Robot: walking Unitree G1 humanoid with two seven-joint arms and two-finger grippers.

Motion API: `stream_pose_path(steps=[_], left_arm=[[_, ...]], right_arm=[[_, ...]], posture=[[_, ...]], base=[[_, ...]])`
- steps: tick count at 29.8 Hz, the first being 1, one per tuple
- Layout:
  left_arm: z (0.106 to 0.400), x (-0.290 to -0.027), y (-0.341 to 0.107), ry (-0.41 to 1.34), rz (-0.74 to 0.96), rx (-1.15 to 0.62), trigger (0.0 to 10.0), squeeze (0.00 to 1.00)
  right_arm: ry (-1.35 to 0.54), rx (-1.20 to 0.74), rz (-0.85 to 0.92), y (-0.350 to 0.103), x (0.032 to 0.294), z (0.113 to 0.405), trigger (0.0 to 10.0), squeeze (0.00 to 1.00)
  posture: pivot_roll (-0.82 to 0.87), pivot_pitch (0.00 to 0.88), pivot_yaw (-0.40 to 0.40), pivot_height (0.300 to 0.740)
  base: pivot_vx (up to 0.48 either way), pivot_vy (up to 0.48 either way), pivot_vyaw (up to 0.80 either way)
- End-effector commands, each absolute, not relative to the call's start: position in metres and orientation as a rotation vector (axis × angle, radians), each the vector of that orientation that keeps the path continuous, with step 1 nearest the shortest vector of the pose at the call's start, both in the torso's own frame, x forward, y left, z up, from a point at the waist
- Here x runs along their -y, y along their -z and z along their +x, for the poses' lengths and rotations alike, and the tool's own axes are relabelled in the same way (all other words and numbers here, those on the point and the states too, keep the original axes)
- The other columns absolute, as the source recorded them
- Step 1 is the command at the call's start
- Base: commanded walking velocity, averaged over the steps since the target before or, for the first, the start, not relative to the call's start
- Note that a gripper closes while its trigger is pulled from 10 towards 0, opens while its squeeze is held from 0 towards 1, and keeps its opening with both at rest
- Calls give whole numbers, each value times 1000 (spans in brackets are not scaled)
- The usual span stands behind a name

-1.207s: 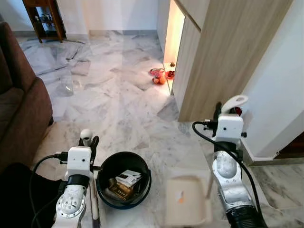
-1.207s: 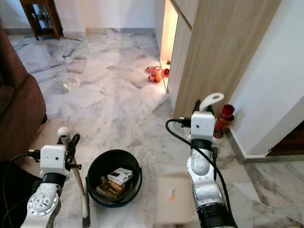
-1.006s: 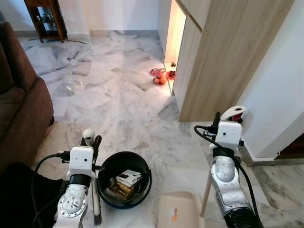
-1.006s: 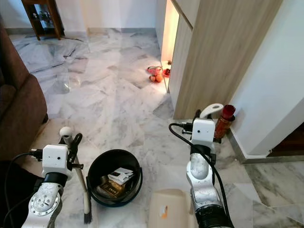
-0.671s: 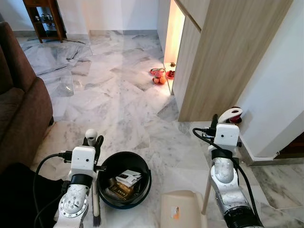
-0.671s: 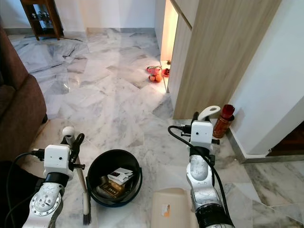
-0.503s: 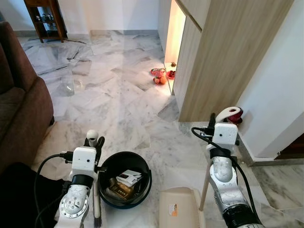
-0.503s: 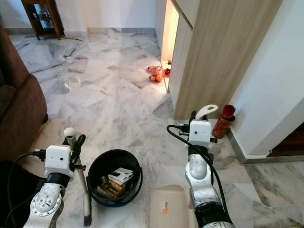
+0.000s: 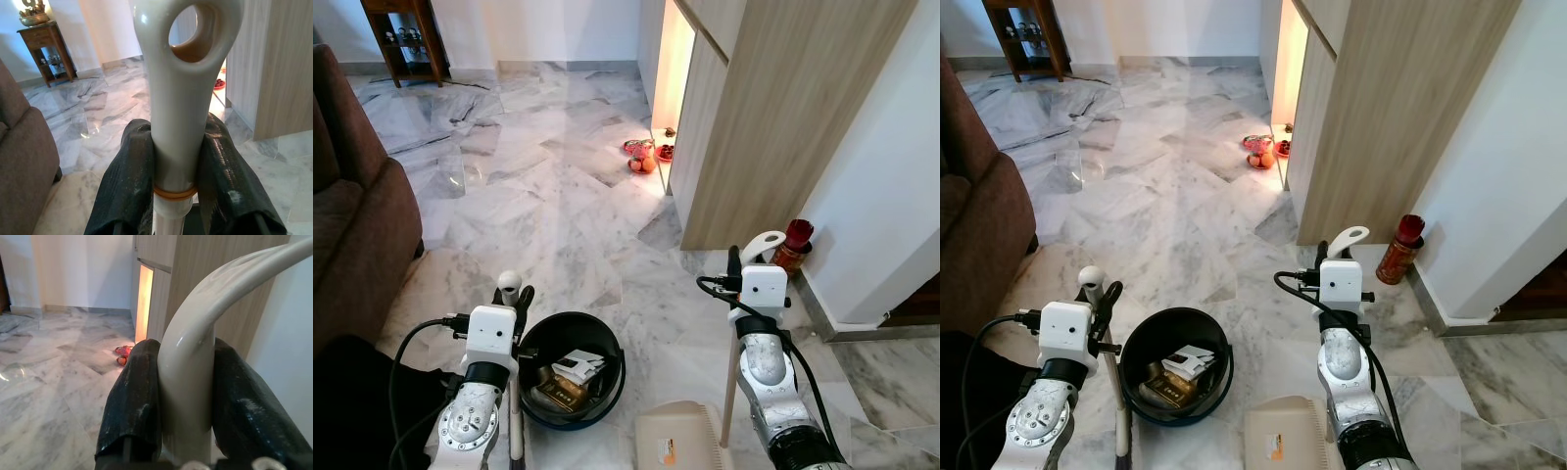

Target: Sweep floor

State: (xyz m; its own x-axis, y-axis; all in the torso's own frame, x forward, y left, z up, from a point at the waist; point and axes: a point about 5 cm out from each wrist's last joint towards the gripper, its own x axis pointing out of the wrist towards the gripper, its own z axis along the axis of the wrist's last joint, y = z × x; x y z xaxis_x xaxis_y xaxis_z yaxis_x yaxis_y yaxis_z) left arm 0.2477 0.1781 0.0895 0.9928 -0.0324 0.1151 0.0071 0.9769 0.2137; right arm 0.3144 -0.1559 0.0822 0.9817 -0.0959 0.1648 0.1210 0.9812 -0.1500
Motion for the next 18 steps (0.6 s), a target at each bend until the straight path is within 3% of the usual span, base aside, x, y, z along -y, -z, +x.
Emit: stream_pose_path(steps=[1,12,18], left_arm=[[250,-175,-95,38,203,146,10000,0],[250,-174,-95,49,208,142,10000,0],[250,-174,-95,52,208,142,10000,0]], right_arm=[[106,193,-141,-90,155,319,10000,0],[99,188,-132,-88,154,319,10000,0],[96,187,-129,-87,155,319,10000,0]], posture=[[152,80,-31,740],[155,84,-28,740],[159,80,-29,740]], base=[[0,0,0],[0,0,0],[-243,0,0]])
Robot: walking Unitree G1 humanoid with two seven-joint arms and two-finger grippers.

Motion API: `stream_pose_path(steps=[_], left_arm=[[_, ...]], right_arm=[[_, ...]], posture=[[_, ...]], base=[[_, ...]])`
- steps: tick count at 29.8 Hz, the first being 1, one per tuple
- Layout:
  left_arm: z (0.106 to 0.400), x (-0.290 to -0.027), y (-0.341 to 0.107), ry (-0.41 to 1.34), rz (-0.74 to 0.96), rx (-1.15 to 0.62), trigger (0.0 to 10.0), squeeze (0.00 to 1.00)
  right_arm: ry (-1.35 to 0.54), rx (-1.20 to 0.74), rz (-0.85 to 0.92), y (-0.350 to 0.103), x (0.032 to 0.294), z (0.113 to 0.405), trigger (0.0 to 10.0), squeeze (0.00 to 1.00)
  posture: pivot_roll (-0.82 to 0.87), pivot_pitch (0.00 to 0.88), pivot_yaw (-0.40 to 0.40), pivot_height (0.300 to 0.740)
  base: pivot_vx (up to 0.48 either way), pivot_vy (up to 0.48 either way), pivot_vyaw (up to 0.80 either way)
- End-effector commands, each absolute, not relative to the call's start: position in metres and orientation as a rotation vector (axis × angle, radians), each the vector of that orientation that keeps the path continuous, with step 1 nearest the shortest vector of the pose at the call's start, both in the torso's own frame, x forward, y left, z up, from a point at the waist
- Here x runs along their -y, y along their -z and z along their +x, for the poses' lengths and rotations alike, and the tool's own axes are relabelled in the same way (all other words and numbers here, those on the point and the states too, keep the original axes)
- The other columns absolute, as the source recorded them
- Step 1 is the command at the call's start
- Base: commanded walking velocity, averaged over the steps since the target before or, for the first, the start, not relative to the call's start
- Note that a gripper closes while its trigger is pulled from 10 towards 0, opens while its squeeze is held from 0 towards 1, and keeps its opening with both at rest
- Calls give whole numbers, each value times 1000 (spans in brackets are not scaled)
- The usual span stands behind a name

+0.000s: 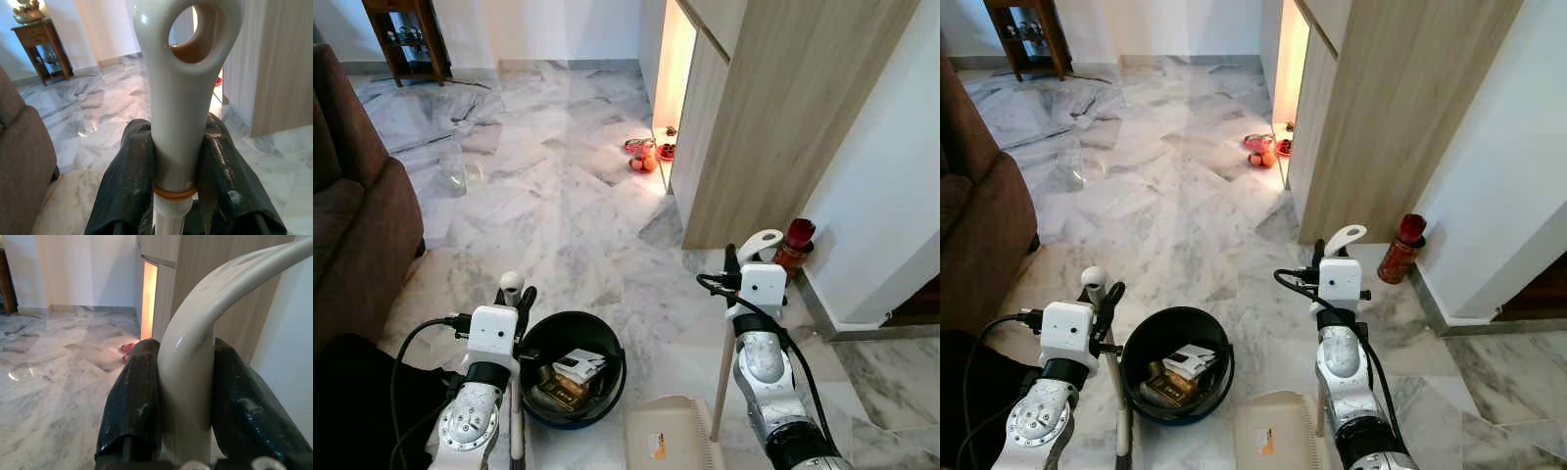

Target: Sweep floor

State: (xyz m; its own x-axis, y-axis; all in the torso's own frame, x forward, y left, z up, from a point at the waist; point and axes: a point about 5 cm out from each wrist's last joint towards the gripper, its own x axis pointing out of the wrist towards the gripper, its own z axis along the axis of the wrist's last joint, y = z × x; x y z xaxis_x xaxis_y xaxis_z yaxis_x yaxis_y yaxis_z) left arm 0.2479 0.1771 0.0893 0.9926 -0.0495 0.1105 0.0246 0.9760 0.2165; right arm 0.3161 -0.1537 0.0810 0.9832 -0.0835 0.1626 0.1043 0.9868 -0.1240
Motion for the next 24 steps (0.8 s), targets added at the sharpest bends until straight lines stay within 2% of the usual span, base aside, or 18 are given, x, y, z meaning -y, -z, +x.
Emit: stream_pose_path(steps=[1,24], left_arm=[[250,-174,-95,52,208,142,10000,0],[249,-171,-95,62,206,146,10000,0]], right_arm=[[96,187,-129,-87,155,319,10000,0],[102,188,-135,-85,160,319,10000,0]], posture=[[159,80,-29,740],[167,42,-32,740]], base=[[-244,0,0],[-276,0,0]])
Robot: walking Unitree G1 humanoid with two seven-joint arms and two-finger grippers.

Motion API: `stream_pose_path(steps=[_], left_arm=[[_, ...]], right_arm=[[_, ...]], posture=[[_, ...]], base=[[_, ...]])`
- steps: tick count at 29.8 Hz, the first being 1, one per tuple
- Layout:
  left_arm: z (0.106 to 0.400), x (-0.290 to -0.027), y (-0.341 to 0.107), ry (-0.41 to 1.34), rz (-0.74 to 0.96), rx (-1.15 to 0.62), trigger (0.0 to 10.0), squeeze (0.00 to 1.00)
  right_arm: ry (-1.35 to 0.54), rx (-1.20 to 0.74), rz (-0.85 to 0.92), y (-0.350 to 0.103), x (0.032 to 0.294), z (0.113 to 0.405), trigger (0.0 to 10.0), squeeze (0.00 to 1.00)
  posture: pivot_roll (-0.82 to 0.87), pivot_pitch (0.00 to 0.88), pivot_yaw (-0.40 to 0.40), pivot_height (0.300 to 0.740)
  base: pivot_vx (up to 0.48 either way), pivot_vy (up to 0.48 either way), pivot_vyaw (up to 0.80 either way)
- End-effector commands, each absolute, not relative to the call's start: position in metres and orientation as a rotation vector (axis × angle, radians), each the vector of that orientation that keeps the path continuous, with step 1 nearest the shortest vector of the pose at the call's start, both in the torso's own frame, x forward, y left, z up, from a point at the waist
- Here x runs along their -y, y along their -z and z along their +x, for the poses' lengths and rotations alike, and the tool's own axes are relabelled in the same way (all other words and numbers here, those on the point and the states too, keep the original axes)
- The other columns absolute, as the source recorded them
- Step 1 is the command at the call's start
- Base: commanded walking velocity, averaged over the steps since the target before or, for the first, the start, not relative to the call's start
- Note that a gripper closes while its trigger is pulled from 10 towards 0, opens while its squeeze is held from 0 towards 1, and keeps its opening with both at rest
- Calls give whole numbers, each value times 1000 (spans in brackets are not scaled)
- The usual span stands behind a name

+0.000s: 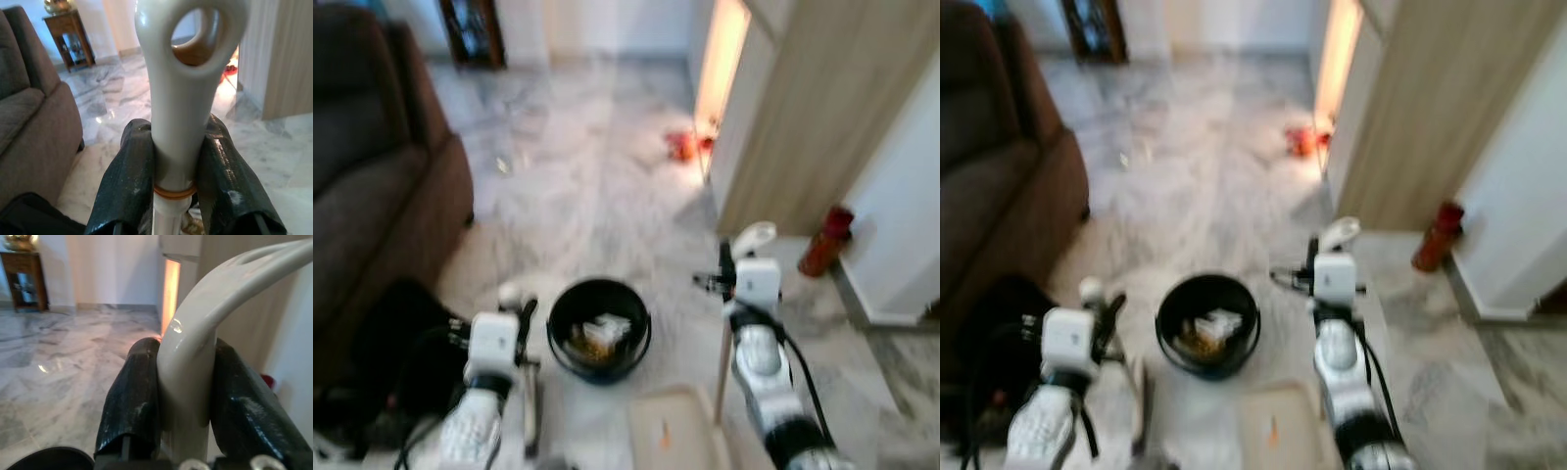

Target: Sweep floor

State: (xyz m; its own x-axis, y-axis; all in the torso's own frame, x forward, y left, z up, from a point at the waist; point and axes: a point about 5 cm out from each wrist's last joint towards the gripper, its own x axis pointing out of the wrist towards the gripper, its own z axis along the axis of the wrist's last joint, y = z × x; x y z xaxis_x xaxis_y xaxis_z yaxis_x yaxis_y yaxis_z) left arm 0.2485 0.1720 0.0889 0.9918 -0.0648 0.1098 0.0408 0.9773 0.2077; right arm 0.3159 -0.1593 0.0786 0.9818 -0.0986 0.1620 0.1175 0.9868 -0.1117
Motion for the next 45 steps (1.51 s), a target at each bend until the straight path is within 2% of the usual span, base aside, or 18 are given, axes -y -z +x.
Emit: stream_pose_path(steps=[1,13,17,45], left_arm=[[249,-171,-95,62,206,147,10000,0],[250,-170,-95,59,202,149,10000,0],[251,-170,-95,58,204,149,10000,0],[263,-167,-95,76,220,132,10000,0]], right_arm=[[103,189,-135,-85,160,319,10000,0],[114,186,-132,-84,164,318,10000,0],[120,175,-126,-84,164,319,10000,0],[144,135,-115,-78,168,318,10000,0]], posture=[[167,42,-32,740],[161,55,-37,740],[158,58,-36,740],[127,85,-26,740]], base=[[-285,0,0],[-288,0,0],[0,0,0],[0,0,-790]])
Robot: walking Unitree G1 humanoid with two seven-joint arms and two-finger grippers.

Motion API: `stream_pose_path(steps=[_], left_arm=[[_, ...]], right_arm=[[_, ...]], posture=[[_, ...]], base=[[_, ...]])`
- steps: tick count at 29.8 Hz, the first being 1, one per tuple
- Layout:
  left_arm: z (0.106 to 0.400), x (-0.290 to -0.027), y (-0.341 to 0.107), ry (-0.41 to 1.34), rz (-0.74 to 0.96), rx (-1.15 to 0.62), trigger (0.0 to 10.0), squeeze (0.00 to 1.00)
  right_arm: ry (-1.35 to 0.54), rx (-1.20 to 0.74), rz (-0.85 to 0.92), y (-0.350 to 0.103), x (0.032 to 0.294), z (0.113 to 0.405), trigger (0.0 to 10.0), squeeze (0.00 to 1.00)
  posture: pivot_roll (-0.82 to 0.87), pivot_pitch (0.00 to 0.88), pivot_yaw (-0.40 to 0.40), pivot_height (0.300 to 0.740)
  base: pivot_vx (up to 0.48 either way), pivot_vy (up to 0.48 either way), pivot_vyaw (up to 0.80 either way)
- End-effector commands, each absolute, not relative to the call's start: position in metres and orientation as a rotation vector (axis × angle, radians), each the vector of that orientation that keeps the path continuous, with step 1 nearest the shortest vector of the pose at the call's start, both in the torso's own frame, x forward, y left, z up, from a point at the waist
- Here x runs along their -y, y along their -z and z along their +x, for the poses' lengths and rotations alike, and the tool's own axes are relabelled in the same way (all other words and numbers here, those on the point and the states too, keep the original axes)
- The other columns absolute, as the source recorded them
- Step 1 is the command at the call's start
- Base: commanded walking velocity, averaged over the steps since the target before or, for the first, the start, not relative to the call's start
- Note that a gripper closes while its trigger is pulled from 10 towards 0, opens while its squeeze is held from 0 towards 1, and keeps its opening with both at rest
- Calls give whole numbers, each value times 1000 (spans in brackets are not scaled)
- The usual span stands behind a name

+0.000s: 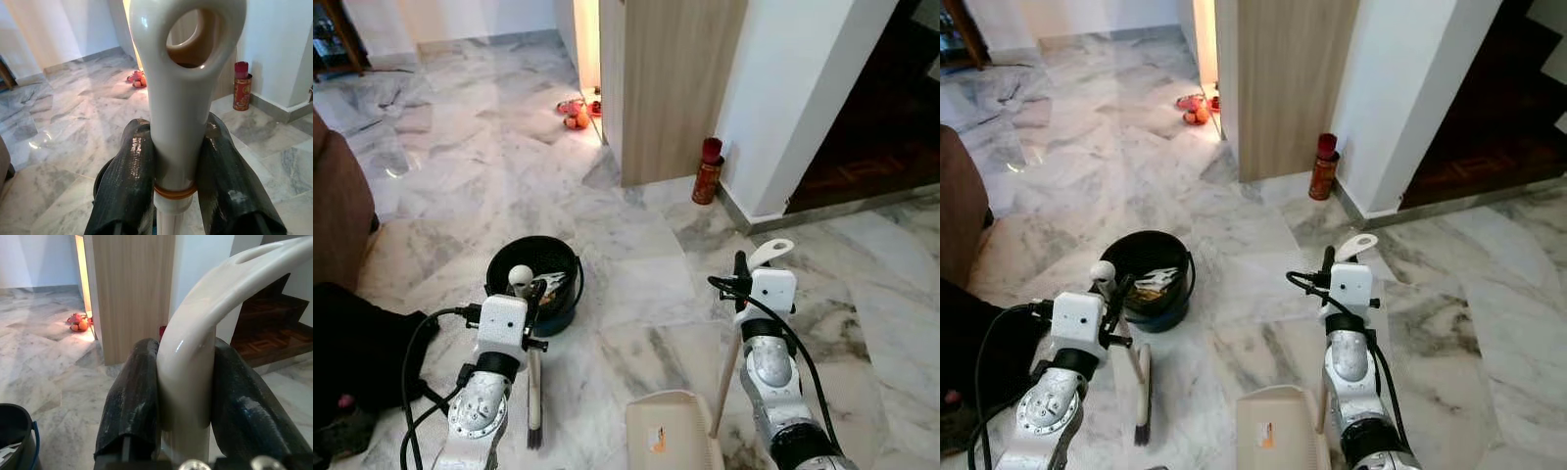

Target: Sweep floor

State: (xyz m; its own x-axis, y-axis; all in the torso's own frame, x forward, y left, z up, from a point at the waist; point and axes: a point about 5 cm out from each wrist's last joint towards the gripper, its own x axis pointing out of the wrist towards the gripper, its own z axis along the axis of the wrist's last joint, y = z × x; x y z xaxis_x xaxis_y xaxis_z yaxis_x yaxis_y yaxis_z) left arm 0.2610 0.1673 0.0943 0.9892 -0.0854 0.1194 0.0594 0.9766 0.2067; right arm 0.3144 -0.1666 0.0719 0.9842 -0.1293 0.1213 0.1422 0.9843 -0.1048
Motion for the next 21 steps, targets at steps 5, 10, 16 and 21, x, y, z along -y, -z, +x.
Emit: stream_pose_path(steps=[5,10,16,21], left_arm=[[268,-166,-95,76,241,127,10000,0],[270,-169,-95,63,246,120,10000,0],[272,-174,-93,71,267,108,10000,0],[272,-175,-93,70,265,110,10000,0]], right_arm=[[153,140,-115,-79,169,318,10000,0],[153,136,-114,-78,169,317,10000,0],[159,125,-98,-75,164,316,10000,0],[159,121,-96,-73,163,315,10000,0]], posture=[[122,86,-21,740],[131,86,-17,740],[142,83,5,740],[146,83,8,740]], base=[[0,0,-800],[0,0,-800],[0,-284,-800],[0,-411,-800]])
